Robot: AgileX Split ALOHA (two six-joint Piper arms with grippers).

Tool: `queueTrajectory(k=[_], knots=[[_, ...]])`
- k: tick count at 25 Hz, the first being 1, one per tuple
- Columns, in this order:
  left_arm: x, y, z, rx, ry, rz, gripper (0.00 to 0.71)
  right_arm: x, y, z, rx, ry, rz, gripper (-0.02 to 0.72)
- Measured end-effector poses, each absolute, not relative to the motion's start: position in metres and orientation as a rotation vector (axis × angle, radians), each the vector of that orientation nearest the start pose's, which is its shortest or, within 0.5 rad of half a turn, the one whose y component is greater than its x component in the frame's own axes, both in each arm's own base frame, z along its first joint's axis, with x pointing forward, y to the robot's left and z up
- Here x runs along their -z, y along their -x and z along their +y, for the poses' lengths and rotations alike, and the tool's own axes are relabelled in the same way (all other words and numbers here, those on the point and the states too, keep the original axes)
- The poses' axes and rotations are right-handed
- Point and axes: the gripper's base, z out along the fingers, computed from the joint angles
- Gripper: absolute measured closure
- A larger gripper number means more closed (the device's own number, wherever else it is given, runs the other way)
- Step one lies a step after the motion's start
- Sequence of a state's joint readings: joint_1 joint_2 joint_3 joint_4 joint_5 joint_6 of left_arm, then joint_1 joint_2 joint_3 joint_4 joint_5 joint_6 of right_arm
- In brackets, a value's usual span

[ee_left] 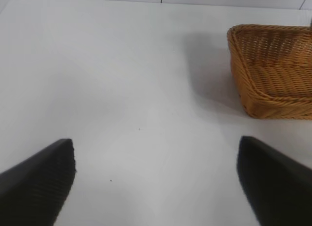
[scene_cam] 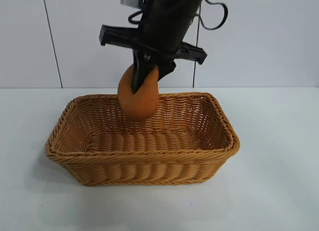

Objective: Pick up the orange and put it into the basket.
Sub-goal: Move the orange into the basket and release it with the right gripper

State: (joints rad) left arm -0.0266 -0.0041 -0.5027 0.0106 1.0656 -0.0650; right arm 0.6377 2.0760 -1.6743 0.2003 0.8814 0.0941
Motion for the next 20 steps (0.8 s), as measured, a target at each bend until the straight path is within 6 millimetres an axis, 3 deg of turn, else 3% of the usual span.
queueTrajectory(k=[6, 10, 12, 14, 16, 19, 20], knots=[[-0.278, 0.006, 0.001, 0.045, 0.04, 2.042, 0.067, -0.166, -0.363, 0.287, -0.434, 0.58, 2.795, 0.646], [-0.278, 0.006, 0.001, 0.045, 0.04, 2.042, 0.067, -0.162, -0.364, 0.288, -0.439, 0.573, 2.795, 0.645], [-0.278, 0.006, 0.001, 0.045, 0.04, 2.042, 0.067, -0.162, -0.365, 0.289, -0.441, 0.578, 2.789, 0.61], [-0.278, 0.006, 0.001, 0.045, 0.04, 2.042, 0.067, -0.162, -0.365, 0.289, -0.439, 0.591, 2.785, 0.519], [-0.278, 0.006, 0.001, 0.045, 0.04, 2.042, 0.067, -0.162, -0.365, 0.289, -0.439, 0.595, 2.784, 0.384], [-0.278, 0.006, 0.001, 0.045, 0.04, 2.042, 0.067, -0.164, -0.365, 0.289, -0.434, 0.6, 2.778, 0.123], [-0.278, 0.006, 0.001, 0.045, 0.04, 2.042, 0.067, -0.166, -0.366, 0.289, -0.43, 0.605, 2.772, 0.083]])
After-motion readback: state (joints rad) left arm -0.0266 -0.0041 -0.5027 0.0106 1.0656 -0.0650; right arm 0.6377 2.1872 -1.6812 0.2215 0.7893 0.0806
